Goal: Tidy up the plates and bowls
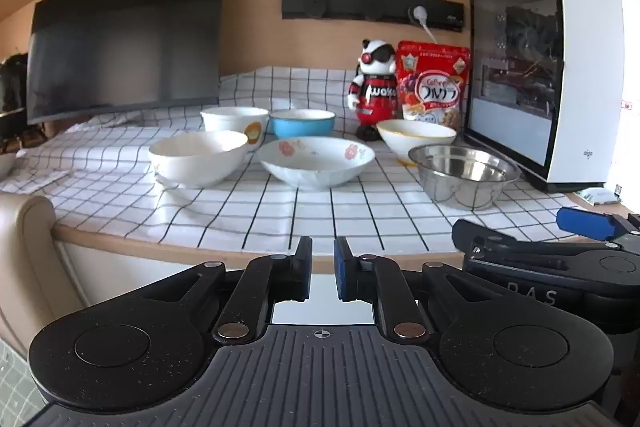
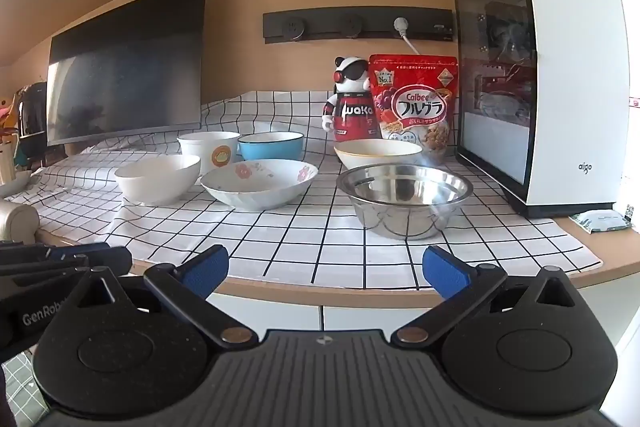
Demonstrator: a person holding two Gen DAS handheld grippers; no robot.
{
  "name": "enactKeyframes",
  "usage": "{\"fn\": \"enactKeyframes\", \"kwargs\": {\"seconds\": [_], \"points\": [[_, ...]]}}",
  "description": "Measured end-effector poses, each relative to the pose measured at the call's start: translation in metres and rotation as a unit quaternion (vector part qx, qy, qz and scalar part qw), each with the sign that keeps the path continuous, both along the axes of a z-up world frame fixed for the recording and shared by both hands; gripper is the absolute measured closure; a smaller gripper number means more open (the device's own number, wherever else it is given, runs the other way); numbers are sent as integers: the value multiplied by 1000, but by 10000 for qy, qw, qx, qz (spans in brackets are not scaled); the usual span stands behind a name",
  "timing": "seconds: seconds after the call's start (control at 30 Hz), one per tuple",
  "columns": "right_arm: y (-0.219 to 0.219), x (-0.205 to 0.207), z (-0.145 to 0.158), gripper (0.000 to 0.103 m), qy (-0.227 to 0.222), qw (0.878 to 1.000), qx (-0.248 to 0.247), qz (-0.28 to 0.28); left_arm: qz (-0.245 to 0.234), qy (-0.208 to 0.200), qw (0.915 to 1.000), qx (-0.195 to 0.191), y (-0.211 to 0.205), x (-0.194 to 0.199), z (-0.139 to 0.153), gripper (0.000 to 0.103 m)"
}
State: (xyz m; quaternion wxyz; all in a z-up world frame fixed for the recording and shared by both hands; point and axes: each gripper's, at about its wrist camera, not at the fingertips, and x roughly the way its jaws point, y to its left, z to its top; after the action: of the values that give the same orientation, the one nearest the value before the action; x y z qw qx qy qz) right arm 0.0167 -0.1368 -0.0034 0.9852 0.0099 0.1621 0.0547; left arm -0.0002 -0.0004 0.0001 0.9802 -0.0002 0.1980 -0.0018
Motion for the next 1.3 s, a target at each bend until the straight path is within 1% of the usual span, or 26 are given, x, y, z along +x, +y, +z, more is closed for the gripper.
{"fn": "enactKeyframes", "kwargs": {"seconds": [0.1,0.13,0.27,0.43,1.3], "points": [[0,2,1,0,4,10000,16,-8,-92,-130,9998,97,-3,3,0,89],[1,2,1,0,2,10000,23,-8,-80,-327,9991,242,-9,-4,-2,89],[-1,0,0,0,-38,10000,28,-3,-67,-336,9992,211,-10,-4,-2,89],[-1,1,-2,0,-21,10000,56,2,-68,-291,9995,60,-6,-7,-1,89],[-5,0,0,0,-16,10000,54,-11,-43,-276,9996,103,-3,-7,-1,89]]}}
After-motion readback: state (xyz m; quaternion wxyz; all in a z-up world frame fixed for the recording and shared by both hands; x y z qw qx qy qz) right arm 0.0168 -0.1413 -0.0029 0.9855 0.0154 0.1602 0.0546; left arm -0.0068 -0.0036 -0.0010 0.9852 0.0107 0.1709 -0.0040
